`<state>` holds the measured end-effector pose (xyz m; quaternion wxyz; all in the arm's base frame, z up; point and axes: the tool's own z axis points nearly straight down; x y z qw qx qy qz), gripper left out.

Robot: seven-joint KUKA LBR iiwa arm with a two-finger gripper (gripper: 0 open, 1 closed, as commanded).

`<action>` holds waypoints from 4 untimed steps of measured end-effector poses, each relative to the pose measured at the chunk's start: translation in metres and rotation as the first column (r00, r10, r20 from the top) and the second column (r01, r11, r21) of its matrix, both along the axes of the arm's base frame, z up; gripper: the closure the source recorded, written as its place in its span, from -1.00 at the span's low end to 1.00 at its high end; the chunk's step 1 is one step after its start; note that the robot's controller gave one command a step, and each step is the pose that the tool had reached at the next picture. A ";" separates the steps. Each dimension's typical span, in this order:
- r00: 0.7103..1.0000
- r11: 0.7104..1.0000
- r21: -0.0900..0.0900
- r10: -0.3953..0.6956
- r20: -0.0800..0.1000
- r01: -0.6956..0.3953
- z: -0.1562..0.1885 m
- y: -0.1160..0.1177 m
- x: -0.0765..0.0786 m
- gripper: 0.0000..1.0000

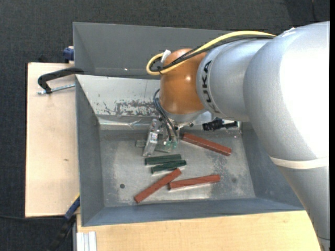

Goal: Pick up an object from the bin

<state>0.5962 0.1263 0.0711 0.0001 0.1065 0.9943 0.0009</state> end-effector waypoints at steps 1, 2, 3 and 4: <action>1.000 1.000 0.000 0.000 0.000 0.000 0.000 0.000 0.000 1.00; 1.000 1.000 -0.001 0.000 -0.003 0.000 0.003 0.000 -0.001 1.00; 1.000 1.000 -0.002 0.000 -0.007 0.000 0.023 0.000 -0.003 1.00; 1.000 1.000 0.000 0.000 0.001 0.000 0.043 0.000 -0.001 1.00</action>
Offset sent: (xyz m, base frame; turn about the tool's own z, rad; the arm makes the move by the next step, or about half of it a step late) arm -0.0001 0.0002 0.0851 0.0000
